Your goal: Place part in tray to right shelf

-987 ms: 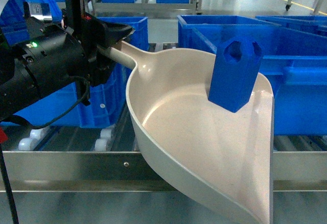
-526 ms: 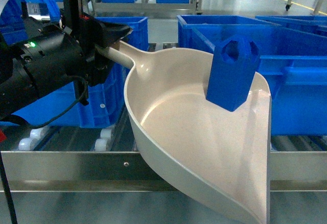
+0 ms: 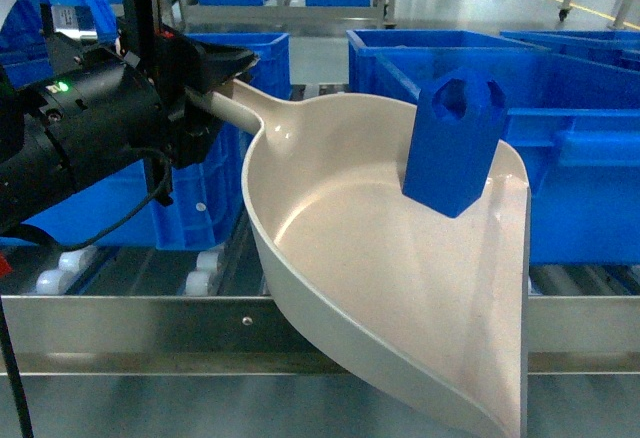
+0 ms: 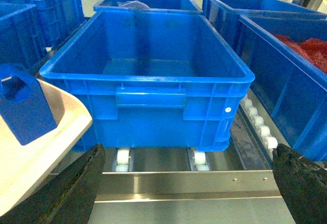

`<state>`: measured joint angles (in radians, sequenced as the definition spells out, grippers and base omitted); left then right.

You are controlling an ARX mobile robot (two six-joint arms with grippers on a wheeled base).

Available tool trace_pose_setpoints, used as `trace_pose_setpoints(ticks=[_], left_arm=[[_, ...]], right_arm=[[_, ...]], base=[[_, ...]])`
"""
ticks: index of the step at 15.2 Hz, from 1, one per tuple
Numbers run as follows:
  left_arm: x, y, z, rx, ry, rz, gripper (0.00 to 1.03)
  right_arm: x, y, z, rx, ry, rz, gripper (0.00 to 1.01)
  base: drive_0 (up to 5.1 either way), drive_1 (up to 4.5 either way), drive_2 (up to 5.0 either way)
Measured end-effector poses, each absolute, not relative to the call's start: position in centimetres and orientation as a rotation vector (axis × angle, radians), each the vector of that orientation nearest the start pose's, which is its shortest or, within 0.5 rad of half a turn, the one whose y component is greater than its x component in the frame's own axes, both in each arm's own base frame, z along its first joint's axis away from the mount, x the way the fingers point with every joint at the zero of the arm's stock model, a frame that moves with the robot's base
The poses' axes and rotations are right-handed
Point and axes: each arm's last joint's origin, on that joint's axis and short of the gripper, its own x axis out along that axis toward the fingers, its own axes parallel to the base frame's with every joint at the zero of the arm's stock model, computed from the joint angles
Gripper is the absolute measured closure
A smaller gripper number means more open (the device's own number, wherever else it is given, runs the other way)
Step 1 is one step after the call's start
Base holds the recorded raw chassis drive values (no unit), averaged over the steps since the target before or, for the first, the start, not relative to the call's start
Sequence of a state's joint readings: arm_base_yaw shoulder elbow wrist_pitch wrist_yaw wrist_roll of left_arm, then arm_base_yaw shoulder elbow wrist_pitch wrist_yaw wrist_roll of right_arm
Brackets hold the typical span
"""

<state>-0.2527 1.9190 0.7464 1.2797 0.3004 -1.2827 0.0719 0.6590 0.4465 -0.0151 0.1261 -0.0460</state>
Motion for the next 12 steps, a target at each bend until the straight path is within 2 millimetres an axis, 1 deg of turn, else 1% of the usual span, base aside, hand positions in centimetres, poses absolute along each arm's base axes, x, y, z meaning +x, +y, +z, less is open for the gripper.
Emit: trace_pose_setpoints(ticks=[12], left_arm=[[34.18, -9.71, 15.93, -1.244, 0.261, -0.543, 0.91]], right_arm=[[15.73, 0.77, 25.04, -0.068, 0.228, -0.049, 0.03]], base=[[0.0, 0.0, 0.0]])
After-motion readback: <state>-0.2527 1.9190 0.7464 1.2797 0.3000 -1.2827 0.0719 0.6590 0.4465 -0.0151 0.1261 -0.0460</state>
